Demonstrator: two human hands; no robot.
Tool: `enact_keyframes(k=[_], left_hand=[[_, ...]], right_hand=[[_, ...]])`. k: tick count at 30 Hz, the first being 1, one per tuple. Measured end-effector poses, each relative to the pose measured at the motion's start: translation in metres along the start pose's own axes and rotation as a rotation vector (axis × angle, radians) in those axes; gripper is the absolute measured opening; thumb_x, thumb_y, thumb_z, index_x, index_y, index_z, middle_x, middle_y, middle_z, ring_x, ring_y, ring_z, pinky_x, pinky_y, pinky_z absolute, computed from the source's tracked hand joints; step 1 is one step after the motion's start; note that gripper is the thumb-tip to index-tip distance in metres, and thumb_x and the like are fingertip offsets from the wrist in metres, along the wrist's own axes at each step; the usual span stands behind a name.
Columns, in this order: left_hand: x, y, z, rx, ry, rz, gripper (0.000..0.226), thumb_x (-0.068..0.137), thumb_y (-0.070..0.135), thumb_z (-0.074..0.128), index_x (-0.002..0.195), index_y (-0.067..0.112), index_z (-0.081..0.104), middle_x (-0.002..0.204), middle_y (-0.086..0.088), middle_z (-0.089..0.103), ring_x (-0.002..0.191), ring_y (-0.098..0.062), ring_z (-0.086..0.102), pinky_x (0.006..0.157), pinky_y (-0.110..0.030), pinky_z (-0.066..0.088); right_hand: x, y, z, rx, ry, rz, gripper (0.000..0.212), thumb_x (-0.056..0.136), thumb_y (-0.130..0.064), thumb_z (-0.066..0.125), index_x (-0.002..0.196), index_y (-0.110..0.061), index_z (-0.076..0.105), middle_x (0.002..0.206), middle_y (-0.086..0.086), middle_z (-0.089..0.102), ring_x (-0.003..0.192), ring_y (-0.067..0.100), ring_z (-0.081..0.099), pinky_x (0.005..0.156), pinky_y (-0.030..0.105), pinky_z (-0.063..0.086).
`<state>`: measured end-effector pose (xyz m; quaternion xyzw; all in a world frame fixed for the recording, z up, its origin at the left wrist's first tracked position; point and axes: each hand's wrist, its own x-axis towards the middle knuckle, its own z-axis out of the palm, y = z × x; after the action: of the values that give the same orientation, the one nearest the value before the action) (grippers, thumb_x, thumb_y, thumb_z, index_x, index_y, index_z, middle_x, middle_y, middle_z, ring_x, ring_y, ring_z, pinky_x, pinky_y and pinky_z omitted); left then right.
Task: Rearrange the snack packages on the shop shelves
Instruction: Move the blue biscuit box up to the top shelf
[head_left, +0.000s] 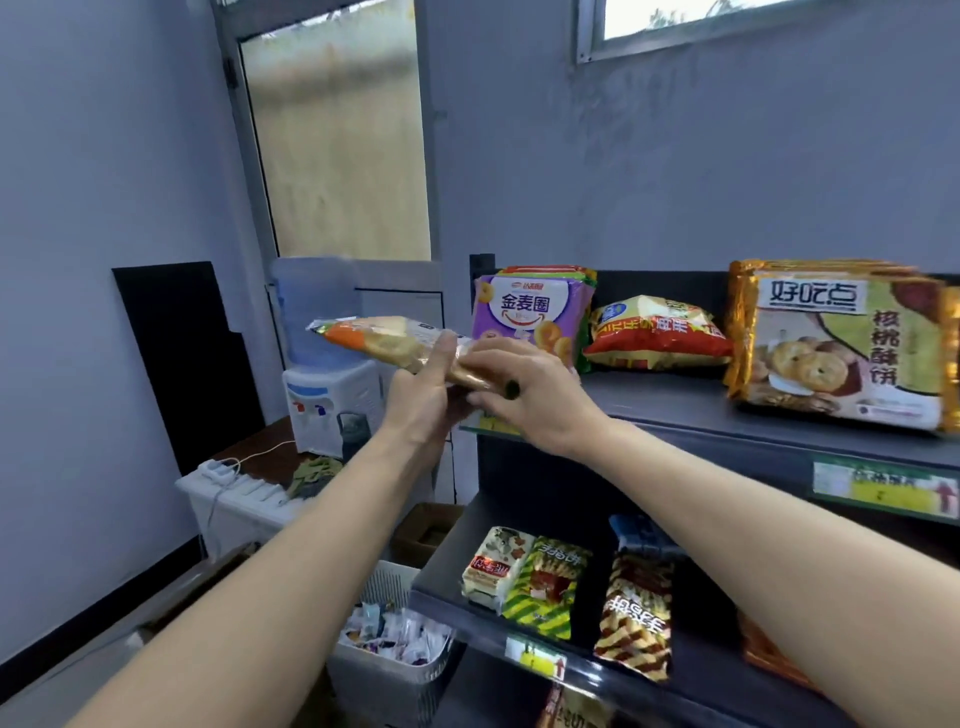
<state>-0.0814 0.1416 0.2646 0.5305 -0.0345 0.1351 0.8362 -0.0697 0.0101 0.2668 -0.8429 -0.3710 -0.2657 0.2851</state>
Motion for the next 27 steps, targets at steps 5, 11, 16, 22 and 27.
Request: enact_keyframes(k=[5, 11, 16, 22, 27], left_hand=[[-0.007, -0.009, -0.013, 0.076, 0.025, 0.078, 0.023, 0.085, -0.007, 0.049, 0.085, 0.011, 0.062, 0.079, -0.003, 0.07, 0.07, -0.018, 0.067, 0.06, -0.029, 0.057], [-0.034, -0.029, -0.015, 0.118, -0.205, 0.003, 0.033, 0.066, -0.003, 0.053, 0.093, 0.013, 0.06, 0.09, -0.003, 0.072, 0.085, -0.021, 0.068, 0.08, -0.038, 0.057], [-0.063, -0.058, 0.004, 0.296, -0.438, -0.225, 0.038, 0.079, -0.016, 0.047, 0.107, 0.008, 0.056, 0.099, -0.011, 0.07, 0.082, -0.023, 0.069, 0.067, -0.034, 0.058], [-0.097, -0.119, 0.061, 0.786, -0.824, -0.34, 0.024, 0.082, -0.004, 0.064, 0.097, 0.016, 0.062, 0.086, 0.005, 0.073, 0.079, -0.009, 0.069, 0.068, -0.022, 0.054], [-0.148, -0.189, 0.152, 0.895, -1.021, -0.43, 0.024, 0.083, 0.007, 0.068, 0.103, 0.017, 0.061, 0.101, 0.0, 0.073, 0.097, -0.019, 0.067, 0.089, -0.035, 0.05]], right_hand=[[-0.017, -0.005, -0.005, 0.168, -0.043, 0.192, 0.043, 0.085, -0.028, 0.068, 0.126, -0.015, 0.06, 0.133, 0.001, 0.055, 0.123, 0.012, 0.047, 0.102, 0.023, 0.035], [-0.047, 0.012, -0.009, 0.583, 0.09, 0.621, 0.062, 0.083, -0.023, 0.07, 0.138, -0.016, 0.043, 0.127, 0.002, 0.058, 0.11, 0.017, 0.06, 0.094, 0.031, 0.05], [-0.111, 0.031, -0.041, 0.622, -0.034, 0.803, 0.041, 0.077, -0.006, 0.074, 0.115, -0.01, 0.06, 0.107, 0.008, 0.07, 0.093, 0.021, 0.067, 0.077, 0.031, 0.054], [-0.219, 0.05, -0.101, 0.469, -0.186, 0.962, 0.038, 0.076, -0.002, 0.074, 0.109, -0.012, 0.06, 0.093, -0.003, 0.067, 0.077, 0.004, 0.062, 0.056, 0.01, 0.048], [-0.331, 0.082, -0.163, 0.449, -0.096, 1.102, 0.034, 0.077, 0.008, 0.071, 0.104, -0.01, 0.061, 0.084, -0.006, 0.066, 0.072, 0.001, 0.062, 0.062, 0.01, 0.052]])
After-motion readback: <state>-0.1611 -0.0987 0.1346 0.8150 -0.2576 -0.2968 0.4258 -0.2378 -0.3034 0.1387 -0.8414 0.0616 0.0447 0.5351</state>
